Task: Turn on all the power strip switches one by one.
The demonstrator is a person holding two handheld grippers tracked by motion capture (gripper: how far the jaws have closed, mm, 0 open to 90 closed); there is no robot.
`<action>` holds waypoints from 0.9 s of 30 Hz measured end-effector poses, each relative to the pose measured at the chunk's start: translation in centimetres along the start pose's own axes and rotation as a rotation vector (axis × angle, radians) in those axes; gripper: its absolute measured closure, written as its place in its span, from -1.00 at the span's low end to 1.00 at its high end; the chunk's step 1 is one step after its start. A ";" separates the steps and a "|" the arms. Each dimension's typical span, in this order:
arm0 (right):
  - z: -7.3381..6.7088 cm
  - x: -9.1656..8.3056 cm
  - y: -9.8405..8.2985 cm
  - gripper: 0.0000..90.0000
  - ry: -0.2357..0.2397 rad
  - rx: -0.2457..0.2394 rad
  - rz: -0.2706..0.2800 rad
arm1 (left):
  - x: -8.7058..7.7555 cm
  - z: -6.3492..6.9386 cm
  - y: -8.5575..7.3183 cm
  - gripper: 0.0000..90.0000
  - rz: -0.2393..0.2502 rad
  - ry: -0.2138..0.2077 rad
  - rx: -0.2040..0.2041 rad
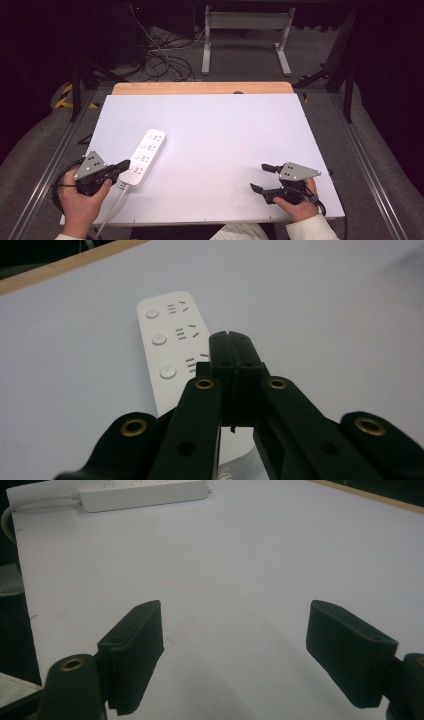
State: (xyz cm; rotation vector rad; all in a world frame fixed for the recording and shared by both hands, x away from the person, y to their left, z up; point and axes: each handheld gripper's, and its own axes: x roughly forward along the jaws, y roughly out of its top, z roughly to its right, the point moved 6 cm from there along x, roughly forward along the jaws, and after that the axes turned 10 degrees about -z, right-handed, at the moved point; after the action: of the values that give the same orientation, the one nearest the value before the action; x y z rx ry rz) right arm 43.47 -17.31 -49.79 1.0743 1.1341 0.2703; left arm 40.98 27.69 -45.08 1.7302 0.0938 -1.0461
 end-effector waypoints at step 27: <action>-0.1 0.2 -0.1 -0.47 0.011 -0.001 -0.012 | 3.5 -2.4 -1.8 1.00 -0.162 -0.013 -0.116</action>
State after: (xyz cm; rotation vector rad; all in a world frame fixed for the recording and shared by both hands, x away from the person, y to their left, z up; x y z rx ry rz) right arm 43.45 -17.22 -49.97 1.0665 1.1496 0.2679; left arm 43.62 28.97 -48.61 1.6312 0.2855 -1.1470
